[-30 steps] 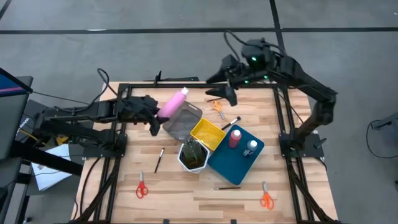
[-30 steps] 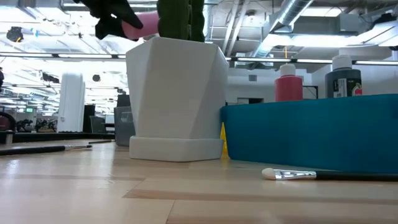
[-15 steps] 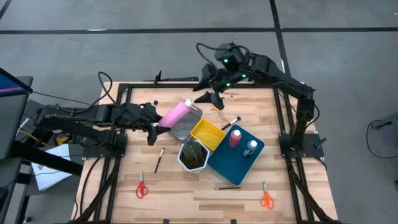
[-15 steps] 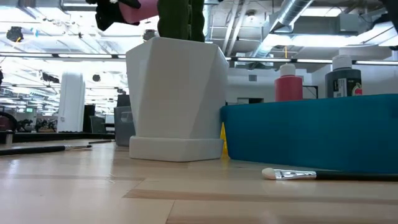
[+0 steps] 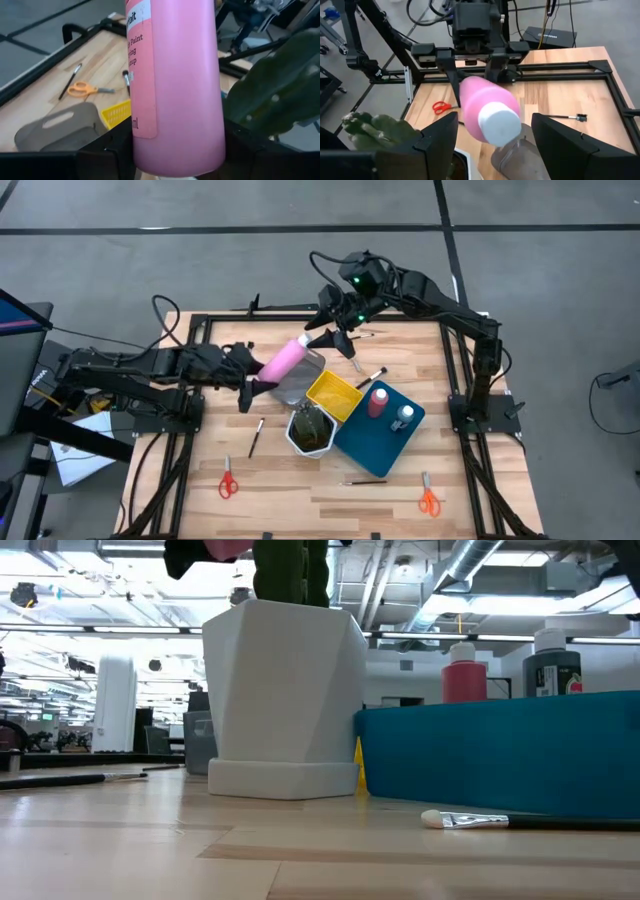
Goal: Pick & Place Paint Supplies
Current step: Put the pink paint bottle into the blue bin
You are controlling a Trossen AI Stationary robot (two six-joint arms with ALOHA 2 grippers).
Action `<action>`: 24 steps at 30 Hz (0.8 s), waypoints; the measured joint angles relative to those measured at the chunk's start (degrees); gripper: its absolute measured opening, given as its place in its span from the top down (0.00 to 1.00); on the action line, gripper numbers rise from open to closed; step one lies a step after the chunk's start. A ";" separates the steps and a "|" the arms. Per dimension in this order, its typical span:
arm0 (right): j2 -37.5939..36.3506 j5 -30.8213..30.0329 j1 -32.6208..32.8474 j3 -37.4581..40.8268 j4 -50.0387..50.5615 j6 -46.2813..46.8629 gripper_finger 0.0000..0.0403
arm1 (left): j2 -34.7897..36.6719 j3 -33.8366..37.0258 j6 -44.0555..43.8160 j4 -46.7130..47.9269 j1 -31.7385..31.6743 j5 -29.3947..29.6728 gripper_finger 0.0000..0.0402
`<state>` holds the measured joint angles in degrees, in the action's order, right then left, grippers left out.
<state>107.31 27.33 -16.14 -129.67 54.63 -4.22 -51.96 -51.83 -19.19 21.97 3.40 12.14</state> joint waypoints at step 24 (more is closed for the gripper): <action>0.81 1.31 0.00 0.02 -3.50 2.33 0.40 | 0.00 0.00 0.54 -3.21 0.07 0.00 0.51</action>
<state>108.12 28.64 -16.14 -129.64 51.13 -1.89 -51.96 -51.83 -18.65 18.76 3.46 12.14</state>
